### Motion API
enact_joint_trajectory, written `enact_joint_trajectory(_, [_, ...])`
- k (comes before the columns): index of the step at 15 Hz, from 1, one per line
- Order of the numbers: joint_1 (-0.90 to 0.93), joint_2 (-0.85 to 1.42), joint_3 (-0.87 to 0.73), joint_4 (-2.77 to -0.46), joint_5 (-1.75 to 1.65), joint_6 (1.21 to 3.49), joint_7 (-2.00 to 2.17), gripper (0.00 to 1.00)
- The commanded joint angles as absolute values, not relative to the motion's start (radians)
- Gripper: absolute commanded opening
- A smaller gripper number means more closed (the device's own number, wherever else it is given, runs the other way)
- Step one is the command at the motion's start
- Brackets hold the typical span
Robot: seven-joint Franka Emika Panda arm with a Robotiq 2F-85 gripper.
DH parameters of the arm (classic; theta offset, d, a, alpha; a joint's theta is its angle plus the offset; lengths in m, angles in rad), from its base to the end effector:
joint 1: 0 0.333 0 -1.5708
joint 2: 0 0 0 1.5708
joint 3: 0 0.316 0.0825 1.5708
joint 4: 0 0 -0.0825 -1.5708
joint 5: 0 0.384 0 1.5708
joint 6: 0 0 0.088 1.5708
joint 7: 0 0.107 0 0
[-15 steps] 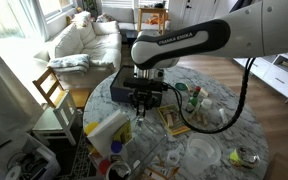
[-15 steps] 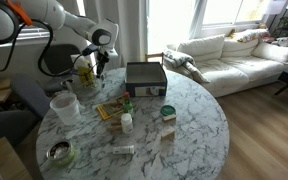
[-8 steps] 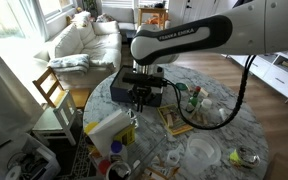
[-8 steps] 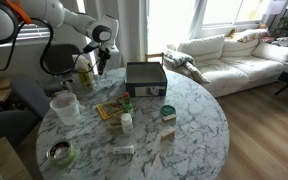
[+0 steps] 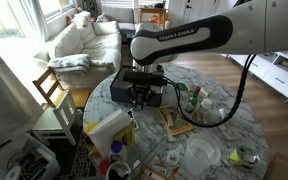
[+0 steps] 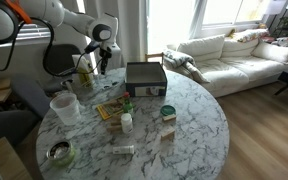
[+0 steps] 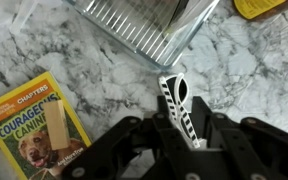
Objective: Move the clear cup to the left then put the glasses inside the cup and put the cup inside the clear container
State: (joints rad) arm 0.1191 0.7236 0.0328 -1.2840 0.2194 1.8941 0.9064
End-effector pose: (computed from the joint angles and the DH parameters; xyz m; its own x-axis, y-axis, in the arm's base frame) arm 0.7201 0.1208 0.3134 0.6480 -0.7205 -0.2468 -0.7496 -0.6608 -0.0391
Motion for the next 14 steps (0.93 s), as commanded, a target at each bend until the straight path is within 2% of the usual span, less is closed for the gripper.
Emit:
enact_joint_trajectory(1, [0.14, 0.737, 0.029, -1.314, 0.191, 2.029, 0.807, 0.63])
enact_joint_trajectory(2, [0.141, 0.736, 0.033, -1.33, 0.204, 2.093, 0.795, 0.7])
enact_joint_trajectory(3, [0.137, 0.735, 0.026, -1.294, 0.21, 2.008, 0.832, 0.54])
enact_joint_trajectory(5, [0.144, 0.741, 0.027, -1.306, 0.21, 2.062, 0.815, 0.69])
enact_joint_trajectory(8, [0.146, 0.742, 0.027, -1.309, 0.21, 2.071, 0.809, 0.7])
enact_joint_trajectory(9, [0.146, 0.742, 0.027, -1.309, 0.21, 2.071, 0.808, 0.93])
enact_joint_trajectory(10, [0.139, 0.762, 0.032, -1.298, 0.215, 2.086, 0.79, 0.93])
enact_joint_trajectory(11, [0.137, 0.784, 0.03, -1.282, 0.206, 2.094, 0.77, 0.99])
enact_joint_trajectory(14, [0.124, 0.839, 0.037, -1.238, 0.208, 2.107, 0.691, 1.0])
